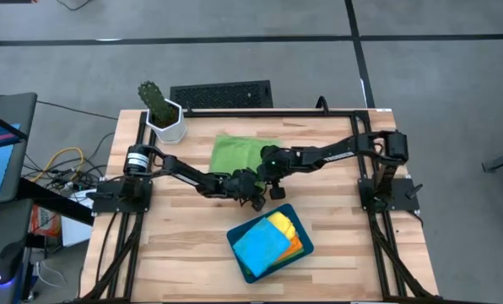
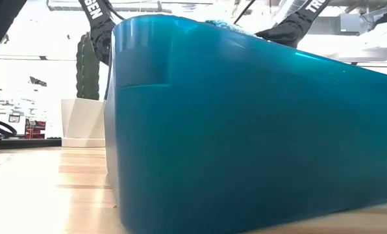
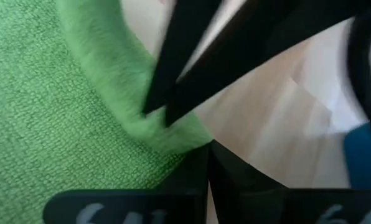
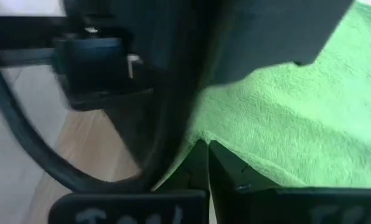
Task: Fold microfiber towels
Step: Fold the green microfiber towel
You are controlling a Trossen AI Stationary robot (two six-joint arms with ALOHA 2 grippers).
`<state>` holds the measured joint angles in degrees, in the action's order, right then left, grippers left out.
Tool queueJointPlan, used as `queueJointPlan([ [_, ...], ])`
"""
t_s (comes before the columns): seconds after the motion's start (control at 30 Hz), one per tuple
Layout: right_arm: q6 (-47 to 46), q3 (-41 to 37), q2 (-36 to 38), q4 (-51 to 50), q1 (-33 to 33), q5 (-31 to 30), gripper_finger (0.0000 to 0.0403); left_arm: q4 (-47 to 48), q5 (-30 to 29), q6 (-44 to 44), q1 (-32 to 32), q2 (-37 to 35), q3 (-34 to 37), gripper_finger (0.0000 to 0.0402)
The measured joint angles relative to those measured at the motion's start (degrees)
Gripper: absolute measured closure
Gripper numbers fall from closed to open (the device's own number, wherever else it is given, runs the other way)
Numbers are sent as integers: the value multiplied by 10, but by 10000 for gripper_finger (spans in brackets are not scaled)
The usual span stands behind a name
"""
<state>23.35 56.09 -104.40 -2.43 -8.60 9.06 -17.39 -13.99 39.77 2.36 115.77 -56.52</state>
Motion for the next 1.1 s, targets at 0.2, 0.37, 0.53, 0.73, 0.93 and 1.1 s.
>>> queueJointPlan([
  [0.2, 13, 31, -26, 5, -2, 15, 381, 85, 31, -53, -3, -54, 5, 401],
  [0.37, 20, 33, -27, 30, -3, 26, 383, 153, 35, -97, -2, -115, 4, 401],
  [0.53, 12, 32, -28, 51, -2, 28, 379, 207, 47, -121, 0, -169, 0, 401],
  [0.73, 20, 31, -29, 72, -2, 29, 382, 288, -11, -126, 11, -196, -1, 401],
  [0.93, 20, 31, -29, 84, -3, 37, 376, 314, -36, -104, 19, -195, -1, 401],
  [1.1, 21, 32, -42, 124, -3, 44, 378, 329, -39, -99, 21, -195, -1, 401],
])
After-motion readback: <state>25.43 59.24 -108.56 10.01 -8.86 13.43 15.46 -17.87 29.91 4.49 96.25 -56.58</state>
